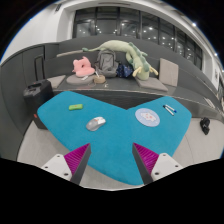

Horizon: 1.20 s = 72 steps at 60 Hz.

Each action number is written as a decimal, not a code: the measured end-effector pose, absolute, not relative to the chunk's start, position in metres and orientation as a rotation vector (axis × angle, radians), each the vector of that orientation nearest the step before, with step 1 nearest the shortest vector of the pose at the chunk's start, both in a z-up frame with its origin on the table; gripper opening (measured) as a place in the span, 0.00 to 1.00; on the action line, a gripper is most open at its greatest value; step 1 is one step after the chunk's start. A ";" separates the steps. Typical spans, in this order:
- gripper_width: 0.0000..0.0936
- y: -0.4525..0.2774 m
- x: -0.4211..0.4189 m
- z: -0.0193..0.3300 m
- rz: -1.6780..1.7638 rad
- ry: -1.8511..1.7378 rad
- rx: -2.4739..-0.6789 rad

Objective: Arrange mouse

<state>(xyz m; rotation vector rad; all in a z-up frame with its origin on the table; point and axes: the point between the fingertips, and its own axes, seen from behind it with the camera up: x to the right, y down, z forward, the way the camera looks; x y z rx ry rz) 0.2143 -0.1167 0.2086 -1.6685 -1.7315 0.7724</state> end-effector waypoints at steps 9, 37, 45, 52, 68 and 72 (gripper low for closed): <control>0.92 -0.104 0.206 0.189 0.783 -1.684 -1.672; 0.92 -0.216 0.127 0.107 0.916 -1.674 -1.570; 0.91 -0.234 0.093 0.081 0.918 -1.668 -1.559; 0.92 -0.245 0.057 0.063 0.908 -1.646 -1.564; 0.91 -0.243 -0.018 0.024 0.846 -1.632 -1.611; 0.91 -0.242 -0.031 0.012 0.828 -1.634 -1.642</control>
